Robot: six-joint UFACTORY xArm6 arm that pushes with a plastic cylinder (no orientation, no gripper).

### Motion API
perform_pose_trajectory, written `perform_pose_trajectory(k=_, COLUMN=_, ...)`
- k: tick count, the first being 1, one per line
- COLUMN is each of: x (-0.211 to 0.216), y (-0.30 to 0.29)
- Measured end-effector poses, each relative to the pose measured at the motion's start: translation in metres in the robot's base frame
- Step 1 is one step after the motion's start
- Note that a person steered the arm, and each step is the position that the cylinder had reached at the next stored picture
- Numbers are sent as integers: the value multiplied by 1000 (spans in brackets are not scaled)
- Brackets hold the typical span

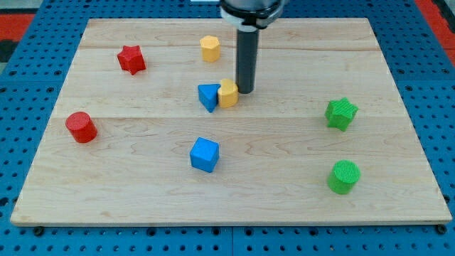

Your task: Place arm above red star

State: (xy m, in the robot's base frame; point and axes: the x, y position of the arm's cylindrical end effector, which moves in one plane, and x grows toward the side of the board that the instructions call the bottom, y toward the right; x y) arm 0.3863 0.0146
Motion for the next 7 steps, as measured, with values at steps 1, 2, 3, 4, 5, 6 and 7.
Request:
perform_pose_trajectory(k=1, x=-25, y=26)
perform_pose_trajectory(k=2, x=-52, y=26)
perform_pose_trajectory(k=3, x=-69, y=1)
perform_pose_trajectory(k=4, x=-91, y=1)
perform_pose_trajectory(k=5, x=-91, y=1)
perform_pose_trajectory(k=6, x=-90, y=0)
perform_pose_trajectory(k=7, x=-76, y=5)
